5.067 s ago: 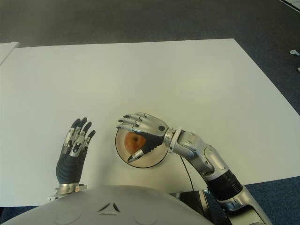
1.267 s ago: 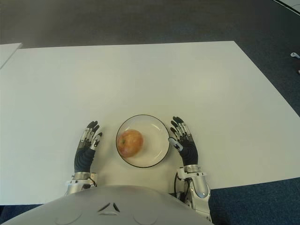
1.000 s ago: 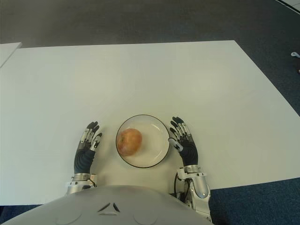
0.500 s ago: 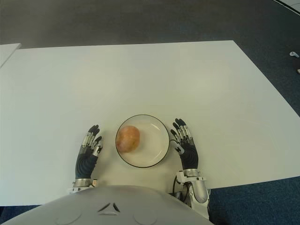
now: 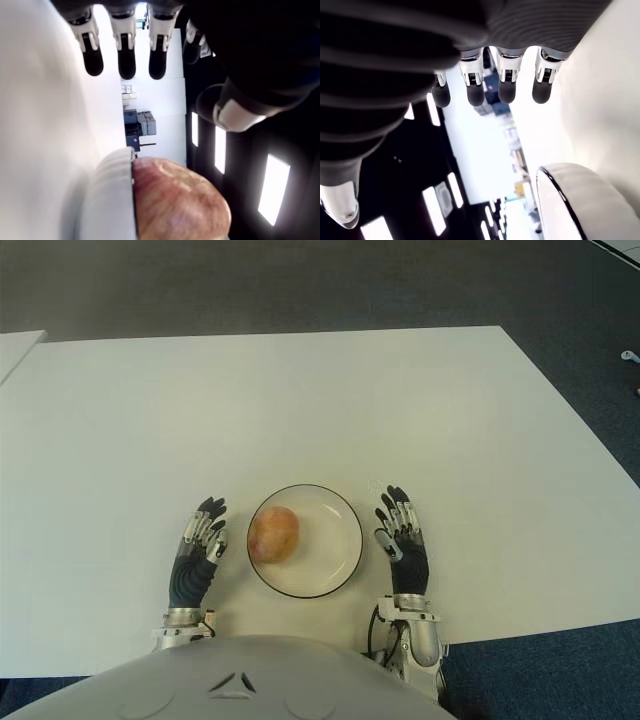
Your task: Put the apples into the plate.
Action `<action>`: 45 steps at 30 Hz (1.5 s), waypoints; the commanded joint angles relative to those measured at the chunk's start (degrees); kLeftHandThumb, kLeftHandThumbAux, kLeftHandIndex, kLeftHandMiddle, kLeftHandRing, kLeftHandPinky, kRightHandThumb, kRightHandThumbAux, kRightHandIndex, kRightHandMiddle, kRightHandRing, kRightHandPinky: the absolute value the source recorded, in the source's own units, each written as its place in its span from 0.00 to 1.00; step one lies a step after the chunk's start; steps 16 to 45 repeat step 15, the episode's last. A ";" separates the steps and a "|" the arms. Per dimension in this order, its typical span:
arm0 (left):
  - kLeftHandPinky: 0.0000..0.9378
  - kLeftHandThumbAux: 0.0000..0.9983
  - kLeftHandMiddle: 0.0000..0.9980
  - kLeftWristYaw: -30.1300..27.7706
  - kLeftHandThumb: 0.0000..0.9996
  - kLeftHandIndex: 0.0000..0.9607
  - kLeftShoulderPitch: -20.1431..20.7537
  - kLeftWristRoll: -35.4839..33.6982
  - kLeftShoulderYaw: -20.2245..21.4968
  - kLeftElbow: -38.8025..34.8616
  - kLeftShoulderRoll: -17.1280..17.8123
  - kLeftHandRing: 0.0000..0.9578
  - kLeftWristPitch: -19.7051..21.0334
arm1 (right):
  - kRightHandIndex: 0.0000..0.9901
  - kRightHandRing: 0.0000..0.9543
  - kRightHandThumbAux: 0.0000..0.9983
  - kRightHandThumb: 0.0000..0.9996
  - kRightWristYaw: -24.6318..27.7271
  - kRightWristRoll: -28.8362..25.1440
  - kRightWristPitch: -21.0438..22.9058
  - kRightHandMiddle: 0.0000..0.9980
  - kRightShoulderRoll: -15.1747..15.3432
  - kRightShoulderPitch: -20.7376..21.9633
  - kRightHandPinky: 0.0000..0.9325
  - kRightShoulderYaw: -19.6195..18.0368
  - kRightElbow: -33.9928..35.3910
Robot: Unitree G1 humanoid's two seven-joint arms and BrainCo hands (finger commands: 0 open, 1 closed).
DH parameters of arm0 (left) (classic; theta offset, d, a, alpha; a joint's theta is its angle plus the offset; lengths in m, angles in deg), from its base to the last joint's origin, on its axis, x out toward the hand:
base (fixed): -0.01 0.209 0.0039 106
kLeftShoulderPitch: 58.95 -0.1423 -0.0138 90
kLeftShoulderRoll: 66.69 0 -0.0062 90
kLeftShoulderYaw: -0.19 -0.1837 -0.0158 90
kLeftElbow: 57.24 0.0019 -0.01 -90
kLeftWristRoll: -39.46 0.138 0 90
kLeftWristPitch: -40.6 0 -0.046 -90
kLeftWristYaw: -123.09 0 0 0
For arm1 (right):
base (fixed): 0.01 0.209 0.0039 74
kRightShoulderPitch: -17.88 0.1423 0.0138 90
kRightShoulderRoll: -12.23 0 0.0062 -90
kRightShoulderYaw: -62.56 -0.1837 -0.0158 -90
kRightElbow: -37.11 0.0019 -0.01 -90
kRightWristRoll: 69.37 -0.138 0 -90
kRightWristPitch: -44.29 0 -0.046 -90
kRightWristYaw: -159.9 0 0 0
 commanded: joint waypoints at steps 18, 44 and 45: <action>0.19 0.56 0.13 -5.21 0.09 0.10 -0.48 -7.67 0.70 6.12 -0.49 0.14 1.88 | 0.10 0.04 0.56 0.22 0.22 -1.75 -0.75 0.07 -0.80 -0.72 0.05 -1.35 -6.14; 0.19 0.56 0.13 -5.21 0.09 0.10 -0.48 -7.67 0.70 6.12 -0.49 0.14 1.88 | 0.10 0.04 0.56 0.22 0.22 -1.75 -0.75 0.07 -0.80 -0.72 0.05 -1.35 -6.14; 0.19 0.56 0.13 -5.21 0.09 0.10 -0.48 -7.67 0.70 6.12 -0.49 0.14 1.88 | 0.10 0.04 0.56 0.22 0.22 -1.75 -0.75 0.07 -0.80 -0.72 0.05 -1.35 -6.14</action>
